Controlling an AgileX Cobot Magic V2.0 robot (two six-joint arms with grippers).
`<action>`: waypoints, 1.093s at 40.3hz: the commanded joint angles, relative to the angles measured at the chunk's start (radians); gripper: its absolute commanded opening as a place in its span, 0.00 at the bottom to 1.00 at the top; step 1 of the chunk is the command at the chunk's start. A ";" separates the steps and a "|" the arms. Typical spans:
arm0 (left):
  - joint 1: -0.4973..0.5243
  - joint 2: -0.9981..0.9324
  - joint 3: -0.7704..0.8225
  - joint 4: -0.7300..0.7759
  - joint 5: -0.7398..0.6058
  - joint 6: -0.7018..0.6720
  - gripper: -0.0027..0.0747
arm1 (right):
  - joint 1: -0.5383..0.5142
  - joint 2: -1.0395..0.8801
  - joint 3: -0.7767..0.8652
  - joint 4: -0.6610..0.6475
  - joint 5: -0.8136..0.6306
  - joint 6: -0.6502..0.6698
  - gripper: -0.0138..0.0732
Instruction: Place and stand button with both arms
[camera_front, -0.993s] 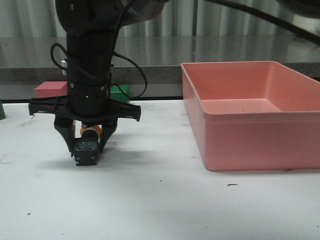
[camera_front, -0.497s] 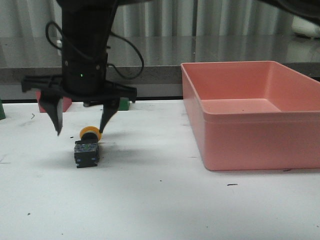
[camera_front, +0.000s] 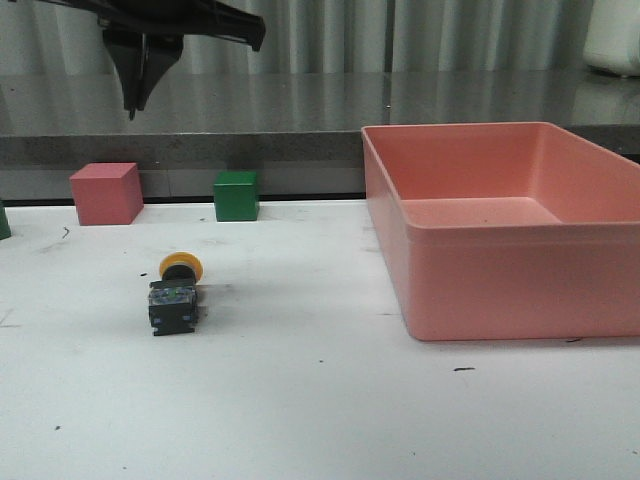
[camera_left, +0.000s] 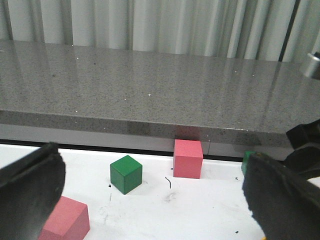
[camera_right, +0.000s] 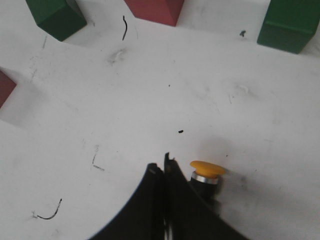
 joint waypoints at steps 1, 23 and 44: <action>0.002 0.012 -0.036 -0.007 -0.077 -0.008 0.93 | -0.021 -0.116 -0.042 0.017 0.089 -0.111 0.09; 0.002 0.012 -0.036 -0.007 -0.077 -0.008 0.93 | -0.423 -0.735 0.562 0.097 0.088 -0.376 0.09; 0.002 0.012 -0.036 -0.007 -0.077 -0.008 0.93 | -0.768 -1.296 1.460 0.056 -0.075 -0.452 0.09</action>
